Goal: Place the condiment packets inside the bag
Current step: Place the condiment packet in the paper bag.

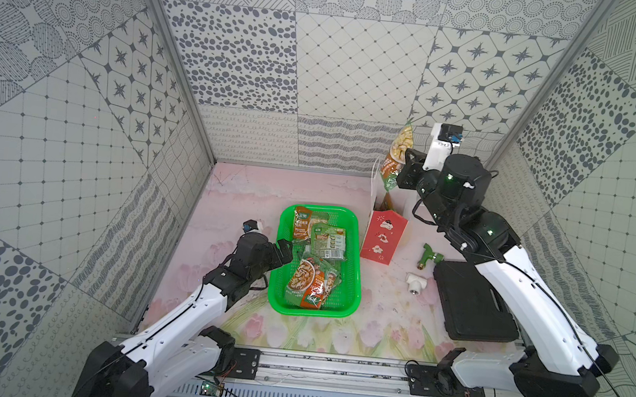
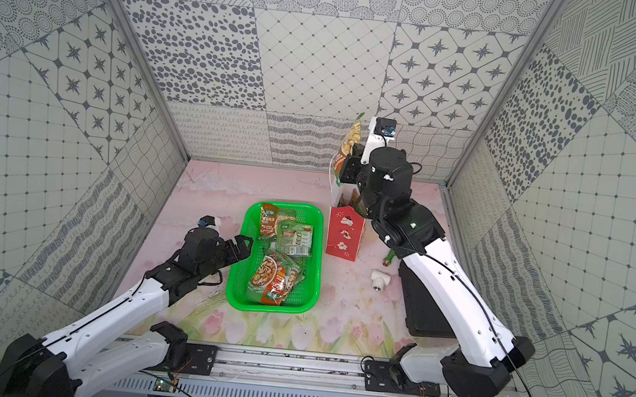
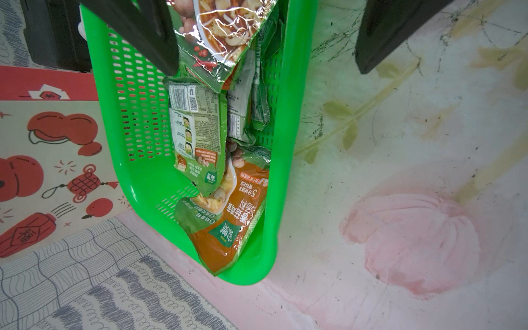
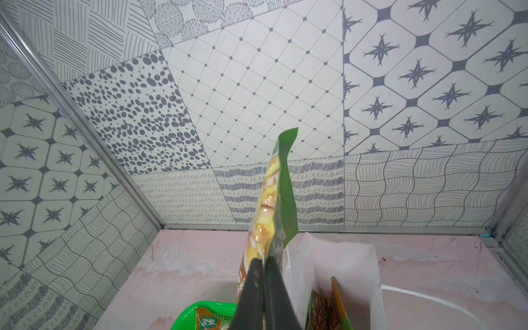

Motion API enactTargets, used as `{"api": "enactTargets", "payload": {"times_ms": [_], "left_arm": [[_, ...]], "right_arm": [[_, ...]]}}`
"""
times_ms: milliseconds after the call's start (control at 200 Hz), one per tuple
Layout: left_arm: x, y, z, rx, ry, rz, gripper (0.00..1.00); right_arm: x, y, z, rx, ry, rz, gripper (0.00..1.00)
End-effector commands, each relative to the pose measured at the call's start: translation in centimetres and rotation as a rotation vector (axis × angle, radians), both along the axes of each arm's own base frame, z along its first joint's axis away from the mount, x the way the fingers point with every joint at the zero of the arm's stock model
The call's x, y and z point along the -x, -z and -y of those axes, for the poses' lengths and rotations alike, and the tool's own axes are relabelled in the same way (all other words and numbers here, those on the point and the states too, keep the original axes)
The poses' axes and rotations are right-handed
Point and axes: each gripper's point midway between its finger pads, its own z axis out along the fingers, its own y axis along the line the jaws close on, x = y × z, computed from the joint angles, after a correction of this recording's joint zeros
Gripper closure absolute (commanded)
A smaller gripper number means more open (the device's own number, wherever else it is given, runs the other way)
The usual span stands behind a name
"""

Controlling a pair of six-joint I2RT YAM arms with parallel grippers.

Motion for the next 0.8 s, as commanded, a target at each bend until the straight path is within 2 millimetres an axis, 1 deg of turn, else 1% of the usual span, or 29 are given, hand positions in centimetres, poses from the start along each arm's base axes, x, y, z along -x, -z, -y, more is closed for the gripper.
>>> {"api": "enactTargets", "payload": {"times_ms": [0,35,115,205,255,310,400,550,625,705,720,765,795], "left_arm": [[-0.6,-1.1,0.3,-0.008,0.021,0.056,0.01],[-0.6,-1.1,0.3,-0.008,0.021,0.053,0.01],[-0.6,-1.1,0.4,-0.009,0.021,0.054,0.01],[-0.6,-1.0,0.3,-0.011,0.021,0.054,0.01],[-0.6,-1.0,0.3,-0.012,0.019,0.053,0.01],[-0.6,-1.1,0.4,-0.012,0.022,0.057,0.01],[-0.6,-1.1,0.4,-0.013,0.024,0.055,0.01],[-0.6,-1.1,0.5,-0.013,0.025,0.056,0.01],[-0.6,-1.1,0.5,-0.015,0.027,0.056,0.01],[-0.6,-1.2,0.5,-0.013,0.027,0.058,0.01],[-0.6,-1.1,0.5,-0.014,0.028,0.058,0.01],[-0.6,-1.2,0.5,-0.012,0.03,0.061,0.01],[-0.6,-1.2,0.6,-0.011,0.031,0.06,0.01]], "right_arm": [[0.3,-1.6,2.5,-0.08,0.067,0.068,1.0],[0.2,-1.2,3.4,-0.09,0.089,0.06,1.0],[-0.5,0.6,4.8,-0.107,0.121,0.021,1.0],[-1.8,2.9,5.3,-0.119,0.118,-0.035,1.0],[-2.6,4.3,5.0,-0.116,0.106,-0.07,1.0],[-3.7,5.8,4.3,-0.108,0.073,-0.111,1.0],[-5.2,8.1,2.6,-0.09,0.013,-0.177,1.0],[-6.9,11.0,0.4,-0.06,-0.051,-0.256,1.0],[-7.5,12.5,0.3,-0.043,-0.038,-0.3,1.0],[-7.7,14.0,0.7,-0.024,-0.008,-0.337,1.0],[-7.7,14.2,0.7,-0.021,-0.005,-0.341,0.95],[-7.7,14.7,0.8,-0.012,0.0,-0.354,0.74],[-7.6,14.7,0.9,-0.01,0.0,-0.355,0.63]]}}
